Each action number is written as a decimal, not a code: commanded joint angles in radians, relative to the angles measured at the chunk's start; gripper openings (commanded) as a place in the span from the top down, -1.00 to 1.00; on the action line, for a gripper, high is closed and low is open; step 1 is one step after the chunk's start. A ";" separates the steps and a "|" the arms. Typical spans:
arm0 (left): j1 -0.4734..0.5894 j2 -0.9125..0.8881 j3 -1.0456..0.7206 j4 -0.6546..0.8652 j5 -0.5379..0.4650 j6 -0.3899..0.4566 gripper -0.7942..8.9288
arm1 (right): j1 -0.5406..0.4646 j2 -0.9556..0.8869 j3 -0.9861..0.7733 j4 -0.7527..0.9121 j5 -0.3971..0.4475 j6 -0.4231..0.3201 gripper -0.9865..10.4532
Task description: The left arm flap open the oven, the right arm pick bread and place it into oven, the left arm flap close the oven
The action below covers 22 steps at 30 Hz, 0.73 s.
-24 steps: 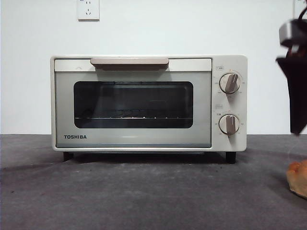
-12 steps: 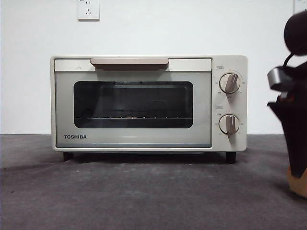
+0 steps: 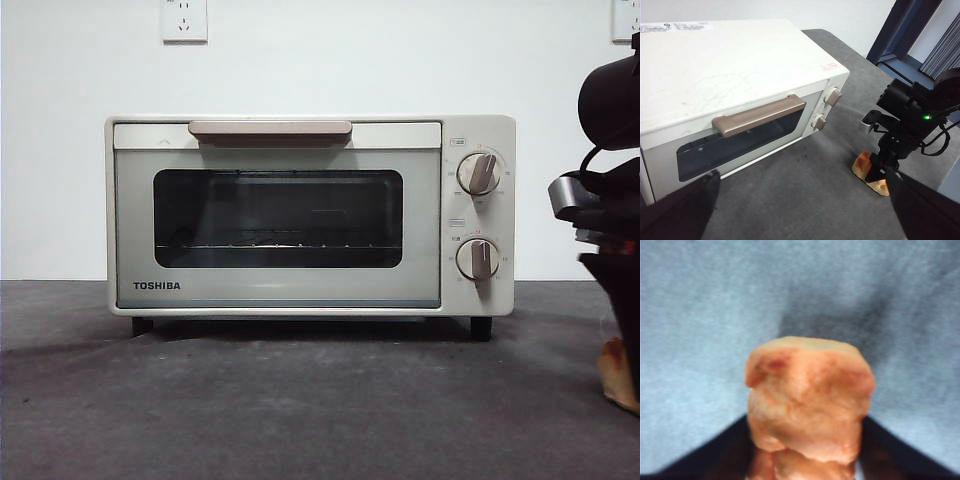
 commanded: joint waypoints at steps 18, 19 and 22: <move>-0.004 0.064 0.026 0.013 -0.024 -0.014 0.63 | 0.006 -0.396 0.076 -0.206 -0.073 0.007 0.57; -0.004 0.072 0.027 0.014 -0.024 -0.018 0.68 | 0.007 -0.441 0.076 -0.208 -0.092 0.007 0.57; -0.004 0.104 0.029 0.016 -0.025 -0.021 0.81 | 0.007 -0.562 0.076 -0.199 -0.168 0.008 0.57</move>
